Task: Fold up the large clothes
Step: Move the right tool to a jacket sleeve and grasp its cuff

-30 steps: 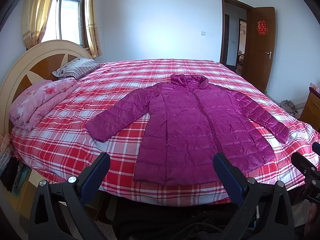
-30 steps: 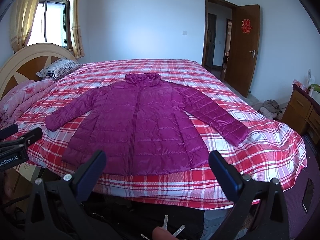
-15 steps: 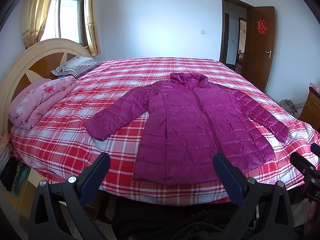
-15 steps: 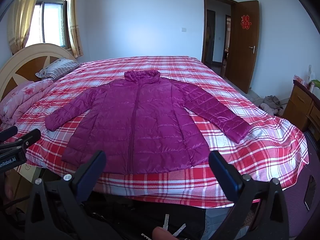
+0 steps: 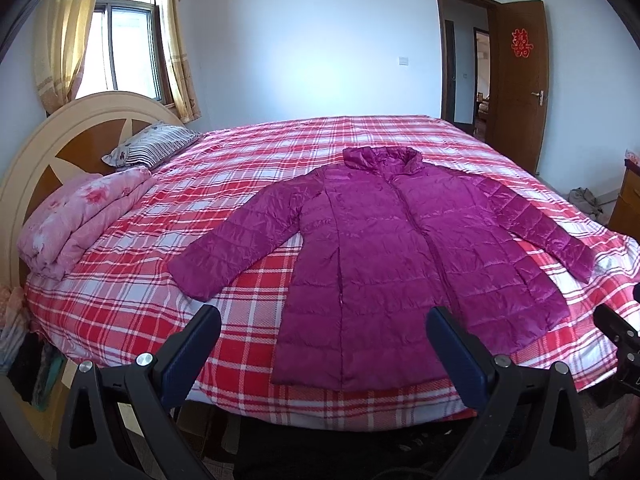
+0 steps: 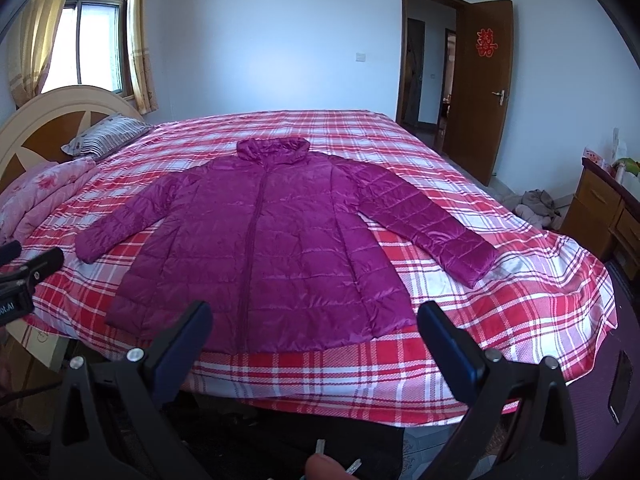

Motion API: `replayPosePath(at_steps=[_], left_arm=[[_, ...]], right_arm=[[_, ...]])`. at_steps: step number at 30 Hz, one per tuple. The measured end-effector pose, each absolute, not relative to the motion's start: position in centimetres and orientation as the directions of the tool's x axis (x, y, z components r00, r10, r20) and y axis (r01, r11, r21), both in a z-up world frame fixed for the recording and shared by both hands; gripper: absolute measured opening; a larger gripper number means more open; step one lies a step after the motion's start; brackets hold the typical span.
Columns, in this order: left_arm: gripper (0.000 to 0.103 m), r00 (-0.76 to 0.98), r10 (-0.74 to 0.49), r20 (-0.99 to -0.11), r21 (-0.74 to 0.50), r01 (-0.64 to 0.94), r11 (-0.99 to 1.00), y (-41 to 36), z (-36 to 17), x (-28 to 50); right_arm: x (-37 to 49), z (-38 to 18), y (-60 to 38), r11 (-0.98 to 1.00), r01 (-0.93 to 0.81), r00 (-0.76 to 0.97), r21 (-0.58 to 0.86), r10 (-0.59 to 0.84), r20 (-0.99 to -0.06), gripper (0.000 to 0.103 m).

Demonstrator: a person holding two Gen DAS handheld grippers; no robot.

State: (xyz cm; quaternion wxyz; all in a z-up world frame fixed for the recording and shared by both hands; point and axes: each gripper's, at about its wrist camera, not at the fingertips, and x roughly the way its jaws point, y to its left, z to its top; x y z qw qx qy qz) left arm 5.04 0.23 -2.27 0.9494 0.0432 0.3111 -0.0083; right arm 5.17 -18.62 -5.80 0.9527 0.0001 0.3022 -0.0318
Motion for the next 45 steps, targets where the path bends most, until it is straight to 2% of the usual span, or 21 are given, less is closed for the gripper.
replayPosePath(at_steps=[5, 12, 15, 19, 28, 32, 38, 45], left_arm=[[0.102, 0.811, -0.005, -0.585, 0.071, 0.057, 0.996, 0.1, -3.6, 8.3], [0.102, 0.806, 0.017, -0.592, 0.124, 0.069, 0.990, -1.2, -6.3, 13.9], [0.102, 0.798, 0.034, -0.602, 0.139, 0.063, 0.988, -1.7, -7.5, 16.1], [0.102, 0.785, 0.038, -0.619, 0.151, 0.071, 0.986, -2.2, -9.4, 19.0], [0.102, 0.744, 0.062, -0.665, 0.170, 0.070, 0.983, -3.6, -13.2, 25.4], [0.102, 0.739, 0.082, -0.668, 0.193, 0.066, 0.979, -4.3, -14.3, 27.6], [0.102, 0.724, 0.134, -0.676, 0.220, 0.025, 0.975, -3.9, -16.4, 30.1], [0.102, 0.725, 0.119, -0.679, 0.180, 0.007, 0.984, -3.1, -17.4, 30.3]], right_arm=[[7.3, -7.8, -20.7, 0.995, 0.095, 0.813, -0.015, -0.086, -0.575, 0.103], [11.3, -10.2, -23.7, 0.991, 0.130, 0.802, -0.004, -0.108, -0.588, 0.103], [13.4, -11.2, -26.0, 0.984, 0.179, 0.787, 0.019, -0.132, -0.603, 0.098], [16.1, -12.7, -30.6, 0.955, 0.289, 0.748, 0.065, -0.183, -0.639, 0.097], [19.8, -14.6, -37.2, 0.899, 0.435, 0.679, 0.053, -0.288, -0.676, 0.092], [20.9, -15.3, -39.4, 0.870, 0.491, 0.649, 0.041, -0.334, -0.684, 0.092], [22.1, -16.3, -41.4, 0.843, 0.537, 0.607, 0.031, -0.361, -0.708, 0.086], [23.2, -17.4, -43.1, 0.828, 0.559, 0.590, 0.042, -0.361, -0.722, 0.080]])
